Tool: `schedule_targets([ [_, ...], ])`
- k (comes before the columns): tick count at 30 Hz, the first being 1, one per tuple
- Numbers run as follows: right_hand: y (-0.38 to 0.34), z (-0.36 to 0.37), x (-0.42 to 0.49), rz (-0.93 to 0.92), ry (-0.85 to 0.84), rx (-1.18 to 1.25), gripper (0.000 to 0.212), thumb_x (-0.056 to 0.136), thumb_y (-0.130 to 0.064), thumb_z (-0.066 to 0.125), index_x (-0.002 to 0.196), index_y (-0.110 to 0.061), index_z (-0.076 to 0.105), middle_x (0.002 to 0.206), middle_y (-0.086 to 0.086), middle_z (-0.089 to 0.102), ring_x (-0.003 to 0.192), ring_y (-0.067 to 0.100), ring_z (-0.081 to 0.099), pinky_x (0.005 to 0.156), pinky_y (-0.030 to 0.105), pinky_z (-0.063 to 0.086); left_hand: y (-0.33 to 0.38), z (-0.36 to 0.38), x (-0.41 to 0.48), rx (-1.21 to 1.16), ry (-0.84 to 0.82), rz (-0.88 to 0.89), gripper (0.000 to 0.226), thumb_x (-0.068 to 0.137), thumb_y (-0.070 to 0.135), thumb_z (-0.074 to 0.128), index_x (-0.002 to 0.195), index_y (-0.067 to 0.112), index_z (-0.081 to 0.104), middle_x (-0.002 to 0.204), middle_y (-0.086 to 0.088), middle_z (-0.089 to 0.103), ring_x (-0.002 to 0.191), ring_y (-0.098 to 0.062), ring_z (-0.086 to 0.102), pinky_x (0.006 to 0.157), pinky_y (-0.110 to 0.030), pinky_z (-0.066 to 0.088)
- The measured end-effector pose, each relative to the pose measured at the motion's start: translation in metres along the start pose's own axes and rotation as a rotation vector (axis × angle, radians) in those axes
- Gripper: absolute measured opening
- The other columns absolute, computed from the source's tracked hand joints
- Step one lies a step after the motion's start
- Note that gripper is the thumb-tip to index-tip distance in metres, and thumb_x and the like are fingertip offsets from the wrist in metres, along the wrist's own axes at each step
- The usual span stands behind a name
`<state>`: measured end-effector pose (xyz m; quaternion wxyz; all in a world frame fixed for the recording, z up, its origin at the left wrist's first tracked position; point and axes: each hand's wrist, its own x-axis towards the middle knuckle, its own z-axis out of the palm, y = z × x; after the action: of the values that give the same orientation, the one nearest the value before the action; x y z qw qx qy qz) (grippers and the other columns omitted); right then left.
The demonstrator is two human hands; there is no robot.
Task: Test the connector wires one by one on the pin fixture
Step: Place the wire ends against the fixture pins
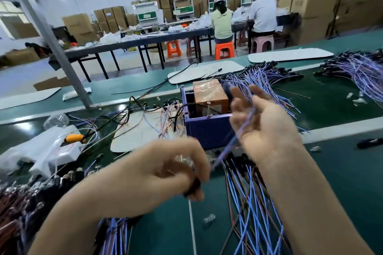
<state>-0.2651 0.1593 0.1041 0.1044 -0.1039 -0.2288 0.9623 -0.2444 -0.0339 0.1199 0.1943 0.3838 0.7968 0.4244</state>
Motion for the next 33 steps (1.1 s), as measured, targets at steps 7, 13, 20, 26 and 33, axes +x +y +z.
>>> schedule_targets([
  [7,-0.011,-0.006,0.002,-0.167,-0.325,-0.346,0.051,0.102,-0.026,0.039,0.136,-0.063,0.029,0.055,-0.002,0.049,0.039,0.007,0.027,0.035,0.017,0.023,-0.021,0.010,0.018,0.352,0.071,-0.241,0.024,0.088,0.045,0.057,0.107,0.034,0.065,0.100,0.023,0.068,0.094,0.002,0.064,0.089,-0.028,0.051],
  [13,0.029,0.006,-0.006,0.206,-0.802,-0.859,0.042,0.089,-0.050,0.054,0.124,-0.069,0.040,0.079,0.026,0.058,0.055,0.021,0.040,0.052,0.030,0.034,-0.018,0.012,0.032,-0.465,0.602,-0.082,0.026,0.081,0.024,0.055,0.098,0.009,0.067,0.078,-0.003,0.073,0.064,-0.014,0.068,0.066,-0.027,0.057],
  [20,0.037,-0.006,-0.001,-0.044,-0.556,-1.166,0.043,0.101,-0.036,0.044,0.142,-0.047,0.034,0.065,-0.022,0.046,0.054,-0.009,0.043,0.044,0.010,0.033,-0.025,0.009,0.033,-0.589,0.686,-0.018,0.023,0.084,0.000,0.057,0.092,0.009,0.076,0.092,-0.011,0.075,0.082,-0.020,0.071,0.068,-0.023,0.056],
  [26,0.022,-0.006,-0.003,-0.128,-0.655,-1.405,0.026,0.101,-0.022,0.046,0.117,-0.025,0.067,0.040,-0.018,0.048,0.038,-0.003,0.045,0.041,0.008,0.034,-0.030,0.019,0.041,-0.469,0.820,0.010,0.021,0.074,0.030,0.065,0.080,0.011,0.071,0.068,0.001,0.070,0.058,-0.006,0.061,0.054,-0.014,0.048],
  [33,0.000,-0.005,-0.007,-0.063,-0.517,-1.233,0.025,0.090,-0.014,0.063,0.113,-0.022,0.069,0.099,0.003,0.075,0.080,0.013,0.065,0.084,0.034,0.055,-0.031,0.029,0.044,-0.288,0.624,-0.019,0.014,0.074,0.025,0.067,0.079,0.012,0.071,0.061,0.004,0.067,0.049,-0.005,0.052,0.051,-0.015,0.045],
])
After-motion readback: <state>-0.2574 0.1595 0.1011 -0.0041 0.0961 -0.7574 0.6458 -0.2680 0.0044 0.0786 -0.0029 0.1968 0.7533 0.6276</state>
